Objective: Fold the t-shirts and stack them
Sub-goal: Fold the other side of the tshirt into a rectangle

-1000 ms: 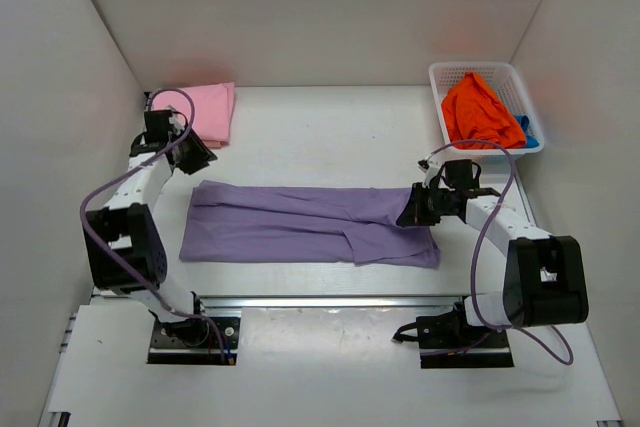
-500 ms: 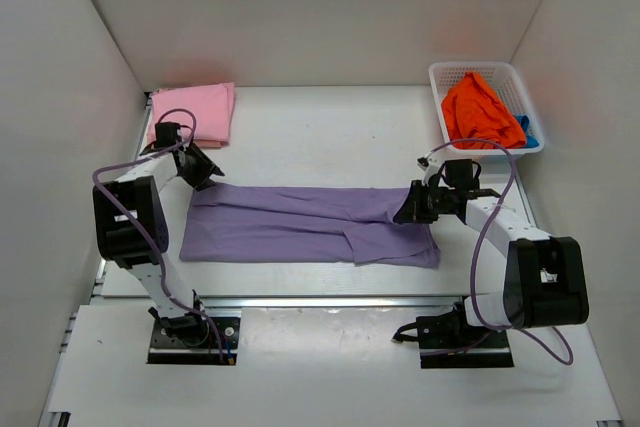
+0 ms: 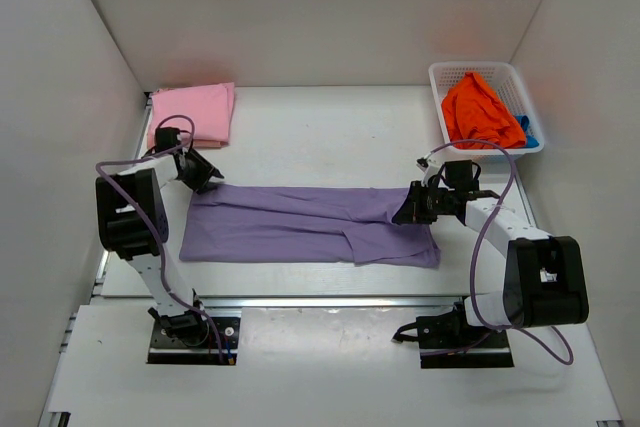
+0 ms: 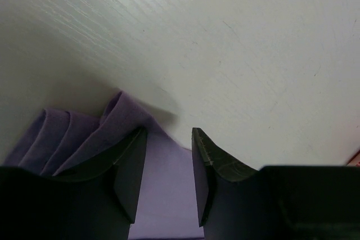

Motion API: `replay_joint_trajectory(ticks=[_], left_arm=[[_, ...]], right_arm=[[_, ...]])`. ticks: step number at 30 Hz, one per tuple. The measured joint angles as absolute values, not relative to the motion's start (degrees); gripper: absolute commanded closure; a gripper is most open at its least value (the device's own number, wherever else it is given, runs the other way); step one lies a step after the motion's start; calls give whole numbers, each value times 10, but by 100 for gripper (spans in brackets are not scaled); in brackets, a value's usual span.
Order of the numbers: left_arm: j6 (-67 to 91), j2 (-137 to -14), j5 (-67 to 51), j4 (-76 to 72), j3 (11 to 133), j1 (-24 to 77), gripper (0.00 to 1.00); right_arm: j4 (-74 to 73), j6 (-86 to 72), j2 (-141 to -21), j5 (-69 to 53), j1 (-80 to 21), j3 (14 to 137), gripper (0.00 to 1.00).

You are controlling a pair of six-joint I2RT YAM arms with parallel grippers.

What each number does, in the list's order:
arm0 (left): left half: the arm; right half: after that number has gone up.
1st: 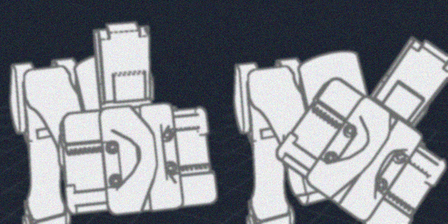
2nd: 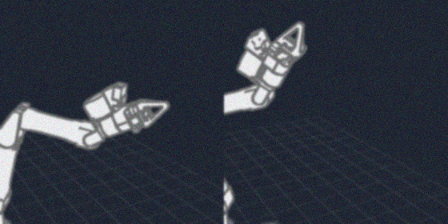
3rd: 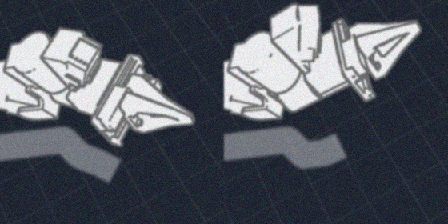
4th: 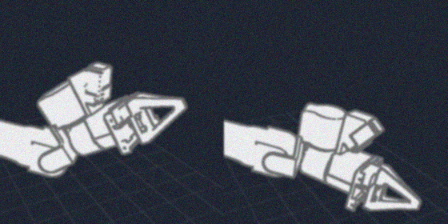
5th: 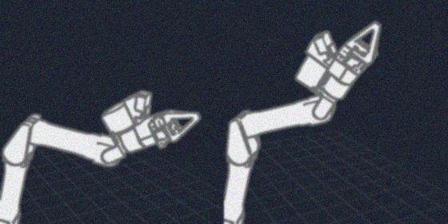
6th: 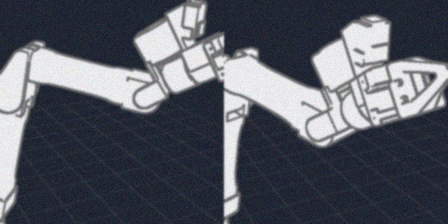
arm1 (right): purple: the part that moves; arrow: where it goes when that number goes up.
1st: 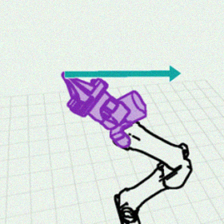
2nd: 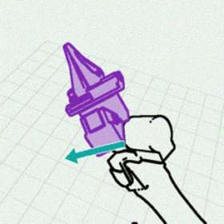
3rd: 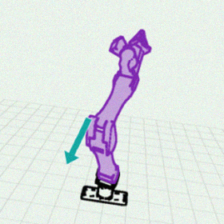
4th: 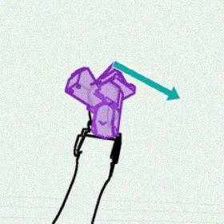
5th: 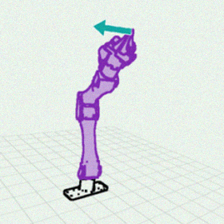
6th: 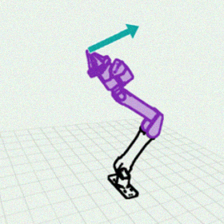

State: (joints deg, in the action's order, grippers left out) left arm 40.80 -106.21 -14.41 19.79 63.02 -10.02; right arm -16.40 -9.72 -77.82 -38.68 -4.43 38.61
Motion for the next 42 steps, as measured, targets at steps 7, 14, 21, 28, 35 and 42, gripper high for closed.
replay_joint_trajectory(ticks=[7,14,21,28,35,42], left_arm=[[409,-1080,-147,203,649,-100,50],[387,-1094,-120,246,684,-87,51],[352,-1104,-99,281,709,-76,54],[303,-1116,-50,321,741,-50,41],[261,-1140,11,375,785,-24,68],[232,-1145,27,402,794,-27,100]], right_arm=[[-160,-100,-779,-390,-44,386,100],[-155,-103,-779,-394,-43,385,100],[-149,-106,-779,-398,-37,381,100],[-144,-110,-779,-402,-36,378,100],[-136,-115,-779,-409,-34,375,100],[-131,-118,-779,-414,-32,371,100]])
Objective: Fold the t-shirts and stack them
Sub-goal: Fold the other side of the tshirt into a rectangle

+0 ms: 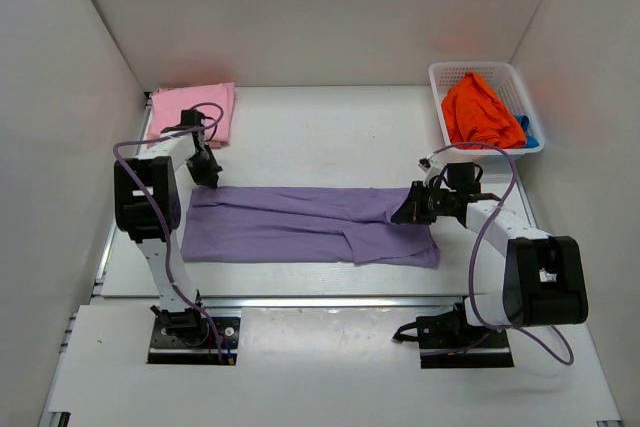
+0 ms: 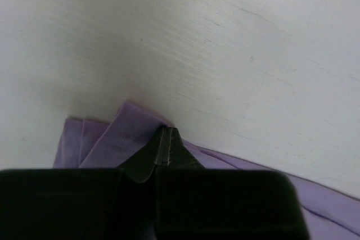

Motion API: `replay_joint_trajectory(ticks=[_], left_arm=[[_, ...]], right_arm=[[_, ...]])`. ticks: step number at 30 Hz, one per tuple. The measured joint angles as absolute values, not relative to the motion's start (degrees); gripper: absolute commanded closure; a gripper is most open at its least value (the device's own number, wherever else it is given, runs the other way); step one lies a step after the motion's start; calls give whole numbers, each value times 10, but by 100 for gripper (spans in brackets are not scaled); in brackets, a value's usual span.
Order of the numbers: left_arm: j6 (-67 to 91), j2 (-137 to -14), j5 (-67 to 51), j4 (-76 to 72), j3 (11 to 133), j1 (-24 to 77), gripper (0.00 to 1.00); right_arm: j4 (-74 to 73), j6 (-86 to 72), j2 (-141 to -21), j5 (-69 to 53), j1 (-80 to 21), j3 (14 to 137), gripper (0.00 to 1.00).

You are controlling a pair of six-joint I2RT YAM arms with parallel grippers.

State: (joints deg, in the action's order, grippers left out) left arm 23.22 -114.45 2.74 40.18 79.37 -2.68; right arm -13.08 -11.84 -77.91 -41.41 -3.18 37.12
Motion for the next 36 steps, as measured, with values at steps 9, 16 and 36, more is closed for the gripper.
replay_joint_trajectory(ticks=[9,16,36], left_arm=[[211,-1150,31,420,808,-24,100],[193,-1142,34,465,811,-20,100],[161,-961,21,481,670,-17,100]], right_arm=[[-128,-120,-779,-416,-31,367,100],[-133,-120,-770,-419,-19,367,100],[-168,-120,-717,-421,-30,368,99]])
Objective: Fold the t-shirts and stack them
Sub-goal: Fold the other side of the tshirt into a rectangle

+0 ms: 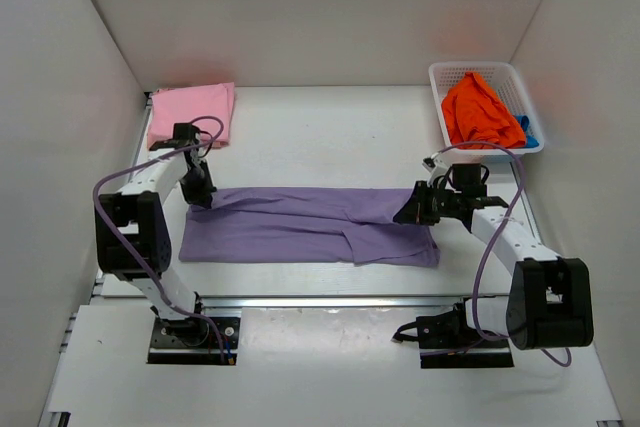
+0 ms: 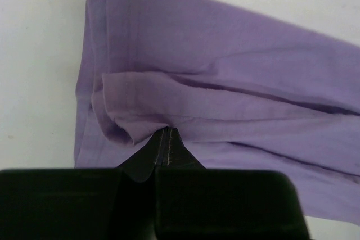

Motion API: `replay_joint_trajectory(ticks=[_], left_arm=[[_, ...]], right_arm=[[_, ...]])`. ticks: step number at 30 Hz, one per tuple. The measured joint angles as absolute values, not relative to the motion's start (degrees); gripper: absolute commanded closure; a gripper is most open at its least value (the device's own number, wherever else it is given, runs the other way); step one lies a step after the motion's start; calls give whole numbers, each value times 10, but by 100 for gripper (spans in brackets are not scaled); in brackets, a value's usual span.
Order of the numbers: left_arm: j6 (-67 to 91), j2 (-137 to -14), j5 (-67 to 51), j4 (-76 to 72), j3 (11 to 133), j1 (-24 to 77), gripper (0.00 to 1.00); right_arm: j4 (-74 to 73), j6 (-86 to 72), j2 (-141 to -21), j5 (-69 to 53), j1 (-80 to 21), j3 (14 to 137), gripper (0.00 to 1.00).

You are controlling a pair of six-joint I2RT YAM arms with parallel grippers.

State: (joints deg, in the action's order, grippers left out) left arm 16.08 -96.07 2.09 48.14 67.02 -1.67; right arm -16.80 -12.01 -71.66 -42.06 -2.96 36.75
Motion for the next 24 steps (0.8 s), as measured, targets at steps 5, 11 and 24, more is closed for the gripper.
replay_joint_trajectory(ticks=[5,11,24], left_arm=[[154,-931,21,483,629,-25,100],[144,-913,27,474,604,-41,100],[129,-946,46,456,560,-55,100]], right_arm=[[-192,-118,-703,-415,-31,368,100],[-214,-113,-687,-412,-32,361,100],[-267,-98,-732,-379,-37,350,100]])
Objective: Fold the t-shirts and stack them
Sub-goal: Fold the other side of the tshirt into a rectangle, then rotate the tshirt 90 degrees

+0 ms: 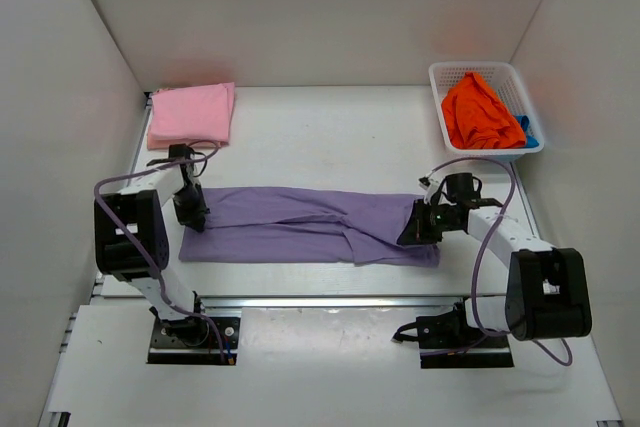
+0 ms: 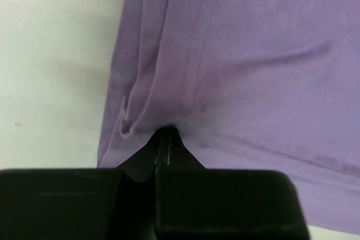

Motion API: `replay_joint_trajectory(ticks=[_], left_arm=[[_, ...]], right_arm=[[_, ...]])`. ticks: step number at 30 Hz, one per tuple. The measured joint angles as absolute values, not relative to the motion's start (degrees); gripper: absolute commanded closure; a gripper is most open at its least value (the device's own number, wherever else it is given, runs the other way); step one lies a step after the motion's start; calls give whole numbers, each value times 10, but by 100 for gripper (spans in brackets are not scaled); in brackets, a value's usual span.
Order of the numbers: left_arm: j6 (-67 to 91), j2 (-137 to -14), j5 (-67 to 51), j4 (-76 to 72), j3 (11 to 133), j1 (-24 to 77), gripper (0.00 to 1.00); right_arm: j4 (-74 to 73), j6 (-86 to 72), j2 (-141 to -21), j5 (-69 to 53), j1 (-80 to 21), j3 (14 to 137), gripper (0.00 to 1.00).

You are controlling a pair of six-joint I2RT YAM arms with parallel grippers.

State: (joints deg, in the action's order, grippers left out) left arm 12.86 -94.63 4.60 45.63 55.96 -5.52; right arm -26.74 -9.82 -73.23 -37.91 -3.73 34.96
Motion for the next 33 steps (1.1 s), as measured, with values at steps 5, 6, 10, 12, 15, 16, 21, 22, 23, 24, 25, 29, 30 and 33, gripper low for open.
replay_joint_trajectory(ticks=[5,6,10,12,15,16,21,22,23,24,25,29,30,33], left_arm=[[125,-981,49,466,597,-55,90],[124,-982,47,466,604,-54,86],[123,-965,37,470,627,-45,75],[125,-951,27,477,647,-31,75],[130,-930,20,481,676,2,74],[131,-924,19,479,682,18,75],[146,-915,25,464,661,110,76],[150,-921,25,461,648,125,77],[153,-929,25,459,637,134,77],[156,-942,26,458,625,141,78],[158,-955,27,458,616,145,77],[161,-1002,39,463,610,158,79],[161,-1002,42,462,610,161,81],[155,-1012,54,471,621,176,84]], right_arm=[[-294,-88,-748,-348,-34,357,95],[-297,-87,-746,-342,-33,359,87],[-309,-87,-716,-308,-30,366,64],[-311,-88,-696,-286,-35,375,55],[-304,-90,-679,-258,-53,396,85],[-300,-90,-679,-255,-56,402,93],[-284,-121,-718,-237,-78,407,100],[-280,-128,-728,-233,-86,404,100],[-277,-136,-738,-232,-94,400,100],[-274,-144,-748,-230,-101,396,100],[-275,-151,-759,-228,-108,393,100],[-276,-169,-833,-212,-120,407,100],[-287,-175,-860,-220,-120,427,100],[-296,-184,-936,-226,-116,502,100]])
